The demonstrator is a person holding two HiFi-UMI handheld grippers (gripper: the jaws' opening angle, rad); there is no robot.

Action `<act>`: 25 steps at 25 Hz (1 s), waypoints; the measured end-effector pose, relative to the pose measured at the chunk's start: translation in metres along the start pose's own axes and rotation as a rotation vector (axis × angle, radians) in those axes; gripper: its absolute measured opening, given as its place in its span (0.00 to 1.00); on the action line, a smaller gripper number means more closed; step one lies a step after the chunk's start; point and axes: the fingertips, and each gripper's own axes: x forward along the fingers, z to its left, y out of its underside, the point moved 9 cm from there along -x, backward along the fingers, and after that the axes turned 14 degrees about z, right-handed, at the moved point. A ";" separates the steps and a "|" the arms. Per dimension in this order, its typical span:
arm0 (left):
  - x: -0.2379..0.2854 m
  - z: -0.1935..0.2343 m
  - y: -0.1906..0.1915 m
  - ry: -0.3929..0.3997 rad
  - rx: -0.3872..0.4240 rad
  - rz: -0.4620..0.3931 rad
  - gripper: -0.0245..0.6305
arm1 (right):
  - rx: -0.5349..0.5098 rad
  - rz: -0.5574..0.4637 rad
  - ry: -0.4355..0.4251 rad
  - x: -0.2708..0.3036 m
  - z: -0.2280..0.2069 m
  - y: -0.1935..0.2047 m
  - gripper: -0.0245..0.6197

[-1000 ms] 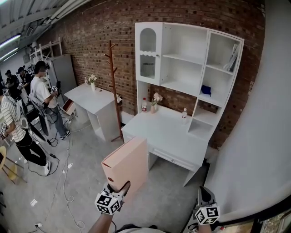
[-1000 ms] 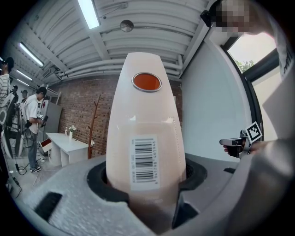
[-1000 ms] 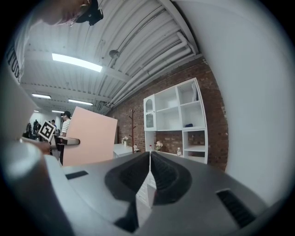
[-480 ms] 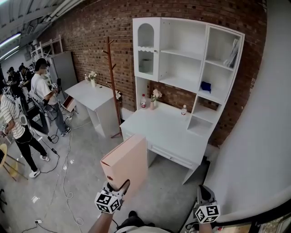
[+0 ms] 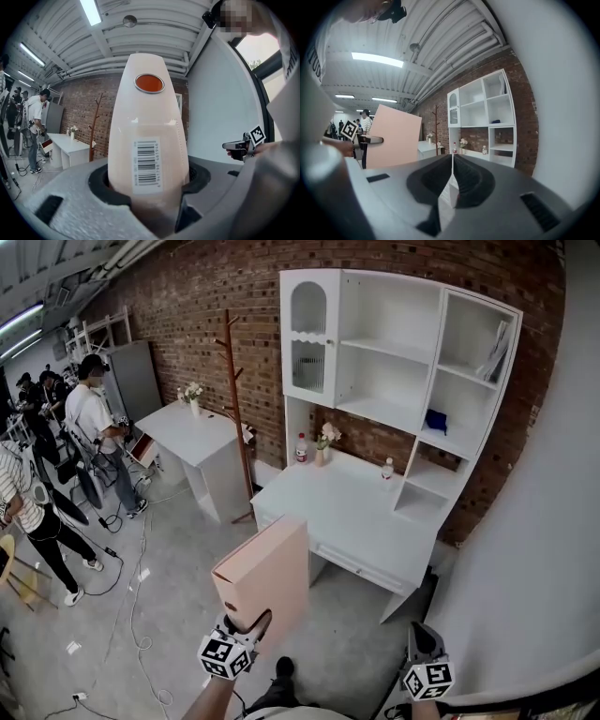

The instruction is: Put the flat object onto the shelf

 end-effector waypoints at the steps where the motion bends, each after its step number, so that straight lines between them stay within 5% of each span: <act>1: 0.005 0.004 -0.002 0.002 -0.001 0.001 0.46 | -0.001 0.002 0.000 0.006 -0.001 -0.003 0.09; 25: 0.161 0.137 -0.074 0.125 0.012 0.025 0.46 | 0.025 0.025 0.115 0.158 0.004 -0.077 0.09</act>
